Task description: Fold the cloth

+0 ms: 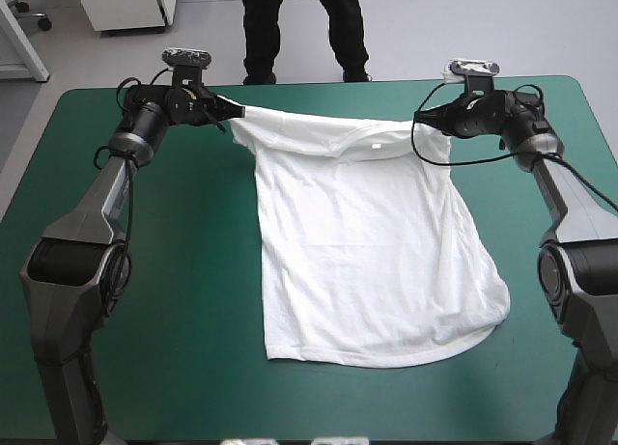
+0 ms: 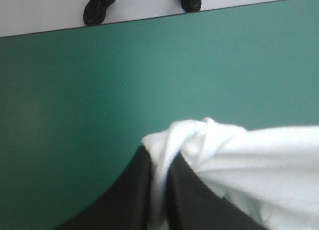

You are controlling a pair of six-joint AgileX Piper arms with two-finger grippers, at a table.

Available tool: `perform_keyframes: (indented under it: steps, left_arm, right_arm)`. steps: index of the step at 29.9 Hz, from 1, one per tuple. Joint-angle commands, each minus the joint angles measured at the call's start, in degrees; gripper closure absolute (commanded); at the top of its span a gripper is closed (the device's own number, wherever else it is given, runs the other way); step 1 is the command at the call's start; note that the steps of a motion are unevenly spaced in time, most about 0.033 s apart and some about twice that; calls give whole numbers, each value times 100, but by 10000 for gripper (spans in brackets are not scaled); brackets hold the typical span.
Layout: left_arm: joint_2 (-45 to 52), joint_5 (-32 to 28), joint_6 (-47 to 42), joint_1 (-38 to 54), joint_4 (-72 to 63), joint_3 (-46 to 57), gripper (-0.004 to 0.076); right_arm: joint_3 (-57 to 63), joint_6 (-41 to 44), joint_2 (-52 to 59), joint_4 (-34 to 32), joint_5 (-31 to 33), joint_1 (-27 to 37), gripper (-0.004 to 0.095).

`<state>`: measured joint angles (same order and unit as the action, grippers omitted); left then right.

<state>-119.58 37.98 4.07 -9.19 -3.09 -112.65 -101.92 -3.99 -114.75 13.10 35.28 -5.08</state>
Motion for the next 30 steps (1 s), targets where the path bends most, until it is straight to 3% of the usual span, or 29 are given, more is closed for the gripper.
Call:
perform_keyframes:
  steps: [1, 5, 7, 8, 18, 21, 26, 30]
  left_arm:
    - [314, -265, 51, 16, -140, -227, 487]
    - [382, -141, 194, 16, -596, -298, 143]
    - [512, 168, 522, 16, -640, -408, 32]
    - [605, 309, 579, 16, -640, -463, 16]
    - [1996, 1315, 624, 356, -1072, -474, 117]
    - [2451, 1342, 835, 356, -1094, -264, 170]
    - [3352, 1641, 878, 309, -1122, 486, 258]
    - [4196, 1722, 921, -86, -908, 1461, 281]
  right_arm:
    - [-350, -12, 285, -12, -232, 44, 688]
    - [-549, 38, 285, 3, 86, 44, 366]
    - [-801, 146, 309, -8, 582, 44, 346]
    - [-879, 146, 348, -53, 754, 44, 351]
    - [-965, 155, 1439, -459, 2397, 44, 420]
    - [-738, 167, 1867, -495, 2790, 44, 422]
    - [281, 167, 2811, -561, 3053, 44, 422]
    - [1297, 167, 3694, -575, 3032, 44, 422]
